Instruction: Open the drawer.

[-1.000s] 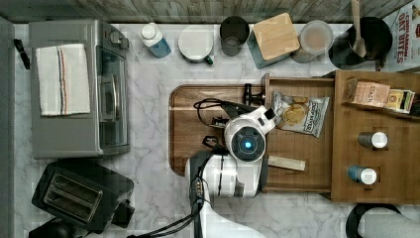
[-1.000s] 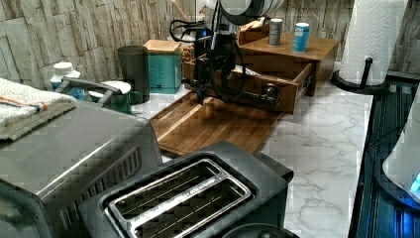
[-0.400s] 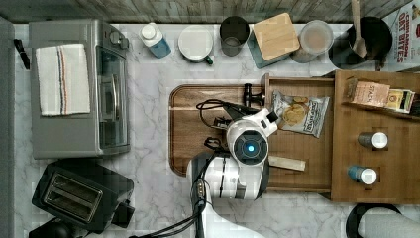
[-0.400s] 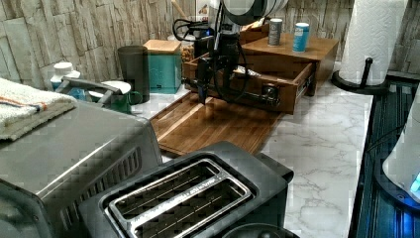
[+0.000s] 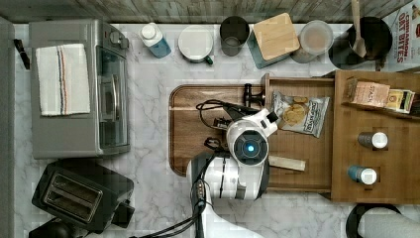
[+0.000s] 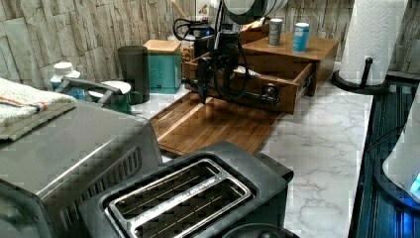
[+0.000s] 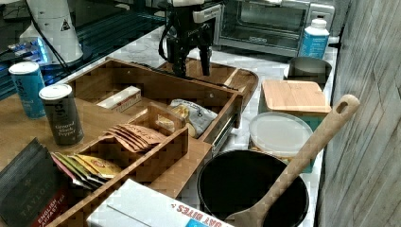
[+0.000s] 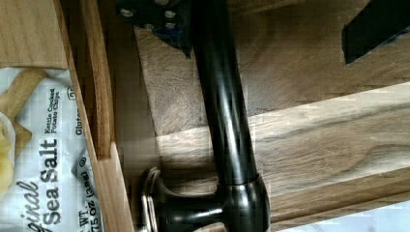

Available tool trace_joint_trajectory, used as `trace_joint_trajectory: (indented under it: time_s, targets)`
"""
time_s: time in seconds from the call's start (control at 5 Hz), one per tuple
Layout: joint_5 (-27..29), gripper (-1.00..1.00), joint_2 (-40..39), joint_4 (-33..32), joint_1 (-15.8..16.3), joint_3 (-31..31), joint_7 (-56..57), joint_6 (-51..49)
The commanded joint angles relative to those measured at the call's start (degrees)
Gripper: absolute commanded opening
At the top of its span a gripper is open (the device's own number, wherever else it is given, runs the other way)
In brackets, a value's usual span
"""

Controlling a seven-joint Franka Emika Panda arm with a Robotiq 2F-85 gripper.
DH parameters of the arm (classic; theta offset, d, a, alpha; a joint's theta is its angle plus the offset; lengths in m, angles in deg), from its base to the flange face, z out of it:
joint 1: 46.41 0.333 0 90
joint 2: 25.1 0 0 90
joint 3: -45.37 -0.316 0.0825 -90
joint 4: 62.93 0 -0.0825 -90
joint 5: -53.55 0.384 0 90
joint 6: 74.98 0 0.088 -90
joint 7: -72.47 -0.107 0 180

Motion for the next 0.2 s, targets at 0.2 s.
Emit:
trace_joint_trajectory:
  time_s: [0.2]
  targets:
    - [2.3,1.00,1.7,-5.3,8.0,-7.9,-3.1,-3.7]
